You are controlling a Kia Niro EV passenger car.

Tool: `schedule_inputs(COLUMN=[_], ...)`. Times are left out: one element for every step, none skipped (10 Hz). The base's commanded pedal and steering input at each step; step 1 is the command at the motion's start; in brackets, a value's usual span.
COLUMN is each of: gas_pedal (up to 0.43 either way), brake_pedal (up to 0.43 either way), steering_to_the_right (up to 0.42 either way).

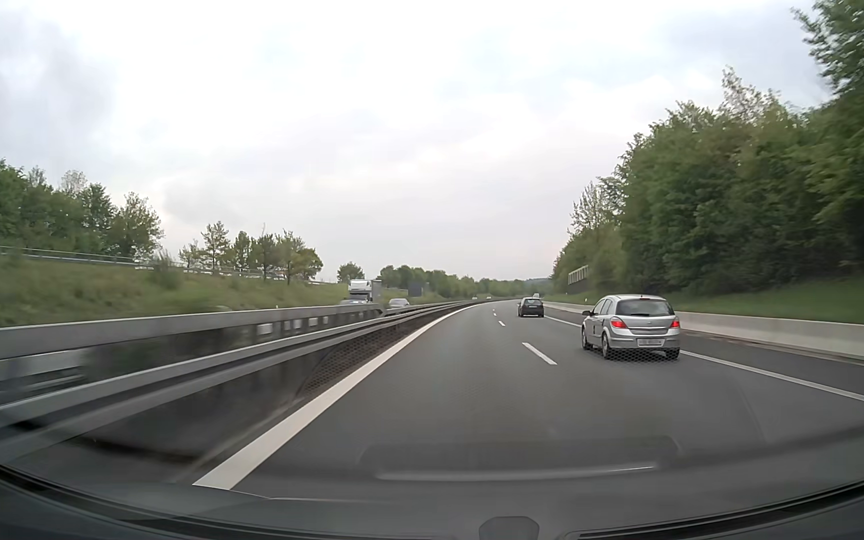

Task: Follow the waypoints while adhering to traffic rules and regulations

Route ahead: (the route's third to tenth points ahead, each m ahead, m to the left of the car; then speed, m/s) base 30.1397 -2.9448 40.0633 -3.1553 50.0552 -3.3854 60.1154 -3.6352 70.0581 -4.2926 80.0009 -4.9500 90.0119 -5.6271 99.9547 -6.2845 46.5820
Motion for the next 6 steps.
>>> schedule_inputs(gas_pedal=[0.48, 0.48, 0.48, 0.48, 0.48, 0.48], brake_pedal=[0.0, 0.0, 0.0, 0.0, 0.0, 0.0], steering_to_the_right=[0.008, 0.008, 0.008, 0.008, 0.008, 0.008])
